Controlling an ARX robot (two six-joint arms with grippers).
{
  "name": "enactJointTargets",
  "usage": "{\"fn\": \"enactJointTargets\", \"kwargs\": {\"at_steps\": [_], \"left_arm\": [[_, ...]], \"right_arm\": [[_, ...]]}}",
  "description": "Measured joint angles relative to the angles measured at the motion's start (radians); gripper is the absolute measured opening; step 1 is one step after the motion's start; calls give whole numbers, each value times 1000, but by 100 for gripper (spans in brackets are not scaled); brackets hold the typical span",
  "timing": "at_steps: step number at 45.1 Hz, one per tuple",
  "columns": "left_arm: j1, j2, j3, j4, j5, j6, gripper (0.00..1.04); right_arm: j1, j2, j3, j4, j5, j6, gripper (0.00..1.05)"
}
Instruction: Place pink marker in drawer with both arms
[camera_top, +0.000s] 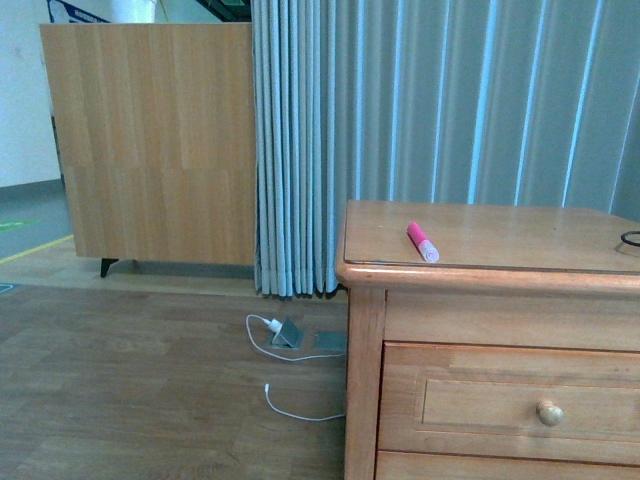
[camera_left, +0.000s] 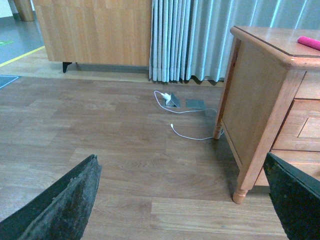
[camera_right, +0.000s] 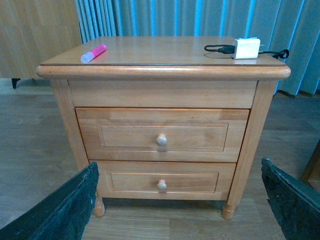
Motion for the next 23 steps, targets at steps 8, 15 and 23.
{"fn": "enactJointTargets", "kwargs": {"at_steps": [8,15,23], "left_arm": [[0,0,0,0,0,0,99],[0,0,0,0,0,0,99],[0,0,0,0,0,0,99]], "right_arm": [[0,0,0,0,0,0,96],[0,0,0,0,0,0,96],[0,0,0,0,0,0,96]]}}
